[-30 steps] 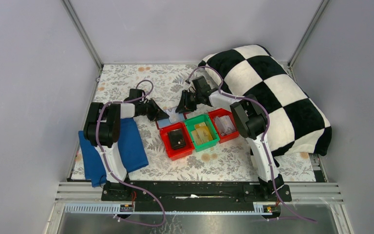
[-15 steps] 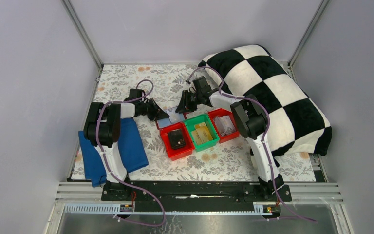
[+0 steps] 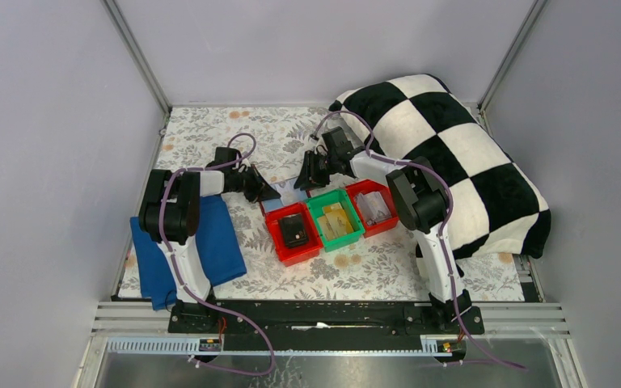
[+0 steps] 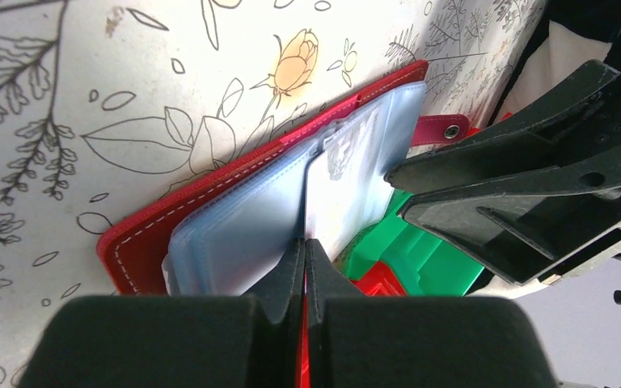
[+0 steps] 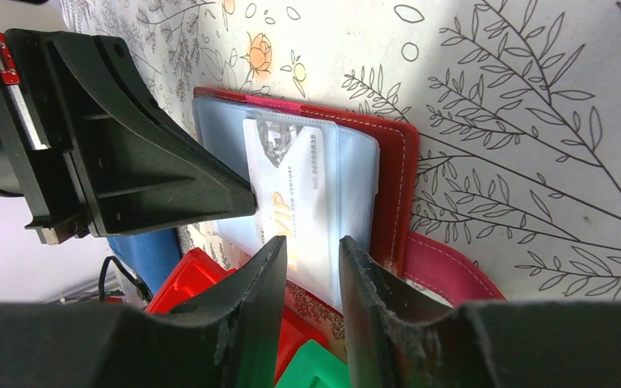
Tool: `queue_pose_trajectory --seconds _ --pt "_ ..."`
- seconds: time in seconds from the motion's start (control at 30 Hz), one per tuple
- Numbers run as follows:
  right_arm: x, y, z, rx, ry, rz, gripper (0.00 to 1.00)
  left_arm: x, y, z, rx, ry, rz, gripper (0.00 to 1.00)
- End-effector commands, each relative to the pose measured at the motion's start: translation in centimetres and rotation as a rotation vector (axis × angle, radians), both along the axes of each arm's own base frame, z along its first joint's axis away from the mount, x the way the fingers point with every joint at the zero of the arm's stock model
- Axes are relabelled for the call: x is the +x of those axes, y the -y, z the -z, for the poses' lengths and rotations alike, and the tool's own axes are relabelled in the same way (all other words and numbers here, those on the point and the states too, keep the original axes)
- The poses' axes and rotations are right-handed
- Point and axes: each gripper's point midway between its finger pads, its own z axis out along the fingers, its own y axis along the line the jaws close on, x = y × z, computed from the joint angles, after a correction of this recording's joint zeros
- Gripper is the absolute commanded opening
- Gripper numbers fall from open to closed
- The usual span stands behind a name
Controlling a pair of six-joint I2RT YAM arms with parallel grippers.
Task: Take the credit cards out of the card holder
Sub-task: Remove the credit card from the card holder.
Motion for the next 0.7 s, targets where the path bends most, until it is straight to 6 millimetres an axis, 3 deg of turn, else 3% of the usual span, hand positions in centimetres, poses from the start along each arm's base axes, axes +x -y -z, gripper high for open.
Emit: queue_pose_trajectory --seconds 0.0,0.27,0.5,0.67 --pt "0.3 0.1 -2.8 0.025 0.051 -0.010 0.38 0.4 -0.4 -1.3 0.007 0.051 0.012 0.00" --pt "-0.1 -0.7 -4.2 0.075 0.049 -0.014 0.39 0.6 -1.4 -2.0 0.021 0.056 0.016 0.00" --pt "-0.5 -2.6 -5.0 0.097 0.058 -0.040 0.39 0.7 -1.8 -2.5 0.021 0.063 0.038 0.00" --pt "-0.5 -3.8 -4.4 0.085 0.054 -0.052 0.39 0.8 -2.0 -3.0 0.012 0.072 0.068 0.00"
